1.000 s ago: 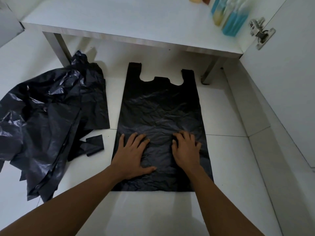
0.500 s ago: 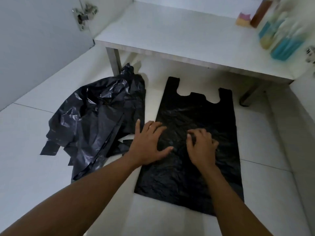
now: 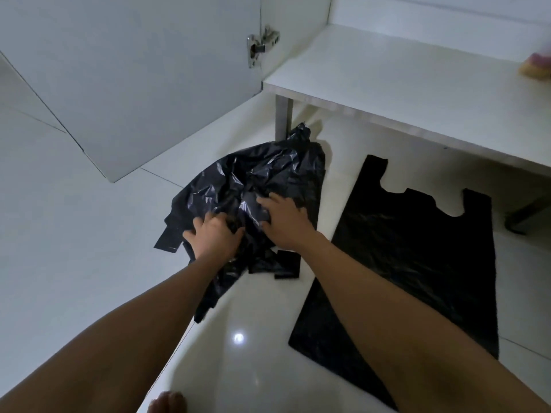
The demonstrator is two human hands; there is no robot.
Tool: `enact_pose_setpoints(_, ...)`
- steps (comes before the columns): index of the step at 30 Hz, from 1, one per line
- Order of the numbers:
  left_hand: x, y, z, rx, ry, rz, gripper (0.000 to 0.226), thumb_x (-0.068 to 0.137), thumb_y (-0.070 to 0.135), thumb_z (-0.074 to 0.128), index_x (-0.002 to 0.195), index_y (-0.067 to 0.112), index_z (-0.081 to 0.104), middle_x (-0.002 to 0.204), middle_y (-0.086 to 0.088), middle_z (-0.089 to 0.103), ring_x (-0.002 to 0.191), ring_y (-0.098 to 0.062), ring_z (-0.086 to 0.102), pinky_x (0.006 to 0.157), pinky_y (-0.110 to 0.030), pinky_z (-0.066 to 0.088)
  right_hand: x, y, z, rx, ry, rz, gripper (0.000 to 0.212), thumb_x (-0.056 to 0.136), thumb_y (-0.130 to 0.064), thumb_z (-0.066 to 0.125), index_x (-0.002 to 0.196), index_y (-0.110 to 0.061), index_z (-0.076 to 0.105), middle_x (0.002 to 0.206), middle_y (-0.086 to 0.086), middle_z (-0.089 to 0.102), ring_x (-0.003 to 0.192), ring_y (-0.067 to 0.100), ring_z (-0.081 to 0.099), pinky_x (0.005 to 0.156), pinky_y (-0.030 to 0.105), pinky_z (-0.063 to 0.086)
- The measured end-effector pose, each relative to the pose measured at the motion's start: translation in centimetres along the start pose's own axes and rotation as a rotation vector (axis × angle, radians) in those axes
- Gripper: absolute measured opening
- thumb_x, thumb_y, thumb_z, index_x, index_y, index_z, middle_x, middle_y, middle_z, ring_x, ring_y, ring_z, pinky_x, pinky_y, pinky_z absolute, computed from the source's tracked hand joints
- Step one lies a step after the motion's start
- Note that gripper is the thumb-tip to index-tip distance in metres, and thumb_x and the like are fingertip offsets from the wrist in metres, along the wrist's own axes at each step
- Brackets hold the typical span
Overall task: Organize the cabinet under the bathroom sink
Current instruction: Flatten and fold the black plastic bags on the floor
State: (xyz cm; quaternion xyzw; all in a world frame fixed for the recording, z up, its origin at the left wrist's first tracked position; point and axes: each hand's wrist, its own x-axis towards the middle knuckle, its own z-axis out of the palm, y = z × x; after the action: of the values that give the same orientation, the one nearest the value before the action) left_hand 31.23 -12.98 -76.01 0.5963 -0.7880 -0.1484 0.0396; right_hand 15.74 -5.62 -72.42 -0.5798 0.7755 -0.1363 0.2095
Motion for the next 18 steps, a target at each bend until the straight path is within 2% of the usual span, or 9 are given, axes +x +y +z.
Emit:
enact_pose_setpoints(2,0.0,-0.4,0.0,-0.062,0.04,0.018,0.027,0.093,0.051,0.058,0.111,0.034,0.07,0.128,0.001,0.061,0.123,-0.029,0.04,0.099,-0.052,0.028,0.4,-0.3,0.5,0.051,-0.051,0.058,0.065,0.098,-0.034,0.052,0.154,-0.031,0.02,0.158,0.0,0.03,0.141,0.031,0.026,0.111,0.063,0.021)
enact_pose_setpoints(4,0.4,0.0,-0.8,-0.166,0.11,0.042,0.022,0.096,0.047,0.055,0.105,0.035,0.072,0.123,0.005,0.064,0.122,-0.027,0.039,0.096,-0.049,0.026,0.6,-0.3,0.8,0.077,-0.04,0.098,0.065,0.098,-0.036,0.052,0.154,-0.032,0.02,0.155,0.001,0.035,0.139,0.031,0.029,0.111,0.062,0.021)
enact_pose_setpoints(9,2.7,1.5,-4.3,-0.176,0.183,0.132,0.027,0.1,0.043,0.049,0.103,0.034,0.074,0.12,0.009,0.065,0.123,-0.027,0.04,0.096,-0.047,0.022,1.5,-1.1,0.0,0.077,0.171,0.133,0.033,0.094,-0.024,0.058,0.127,-0.029,0.058,0.133,0.004,0.046,0.126,0.028,0.041,0.104,0.055,0.029)
enact_pose_setpoints(11,3.8,1.8,-6.0,-0.127,0.154,0.155,0.029,0.099,0.045,0.047,0.098,0.034,0.073,0.109,0.007,0.068,0.117,-0.026,0.046,0.097,-0.049,0.025,1.8,-1.6,-0.9,0.053,0.204,0.139,0.022,0.091,-0.018,0.06,0.111,-0.027,0.066,0.124,0.003,0.049,0.12,0.027,0.045,0.101,0.052,0.03)
enact_pose_setpoints(13,5.0,2.2,-7.7,-0.157,0.104,0.157,0.028,0.095,0.052,0.051,0.091,0.033,0.071,0.095,0.008,0.068,0.104,-0.021,0.053,0.093,-0.045,0.028,2.3,-1.9,-2.0,0.043,0.198,0.136,0.015,0.086,-0.017,0.064,0.097,-0.027,0.063,0.113,0.001,0.052,0.115,0.027,0.05,0.099,0.051,0.03)
enact_pose_setpoints(14,5.6,2.4,-8.7,-0.199,0.074,0.153,0.028,0.092,0.056,0.056,0.087,0.032,0.069,0.089,0.01,0.066,0.095,-0.018,0.053,0.091,-0.043,0.027,2.6,-2.1,-2.7,0.054,0.183,0.127,0.02,0.082,-0.021,0.069,0.098,-0.028,0.059,0.113,0.0,0.051,0.116,0.028,0.05,0.1,0.052,0.03)
enact_pose_setpoints(15,6.1,2.6,-9.6,-0.227,0.056,0.161,0.029,0.09,0.058,0.061,0.084,0.031,0.068,0.085,0.011,0.064,0.091,-0.017,0.052,0.09,-0.042,0.028,2.7,-2.5,-3.5,0.079,0.157,0.11,0.037,0.077,-0.028,0.076,0.108,-0.029,0.055,0.119,0.0,0.05,0.121,0.028,0.048,0.103,0.055,0.029)
enact_pose_setpoints(17,6.9,3.3,-11.4,-0.184,0.034,0.226,0.03,0.087,0.059,0.065,0.083,0.029,0.068,0.085,0.009,0.065,0.09,-0.018,0.054,0.092,-0.043,0.03,2.8,-3.1,-5.1,0.143,0.048,0.052,0.093,0.061,-0.043,0.087,0.139,-0.033,0.038,0.144,0.001,0.038,0.136,0.027,0.034,0.11,0.061,0.023)
enact_pose_setpoints(18,7.2,3.6,-12.3,-0.144,0.034,0.261,0.029,0.087,0.058,0.066,0.082,0.029,0.068,0.086,0.008,0.066,0.092,-0.019,0.056,0.094,-0.044,0.03,2.8,-3.5,-5.9,0.17,0.013,0.016,0.111,0.056,-0.046,0.09,0.147,-0.036,0.027,0.151,0.001,0.033,0.14,0.026,0.029,0.112,0.061,0.021)
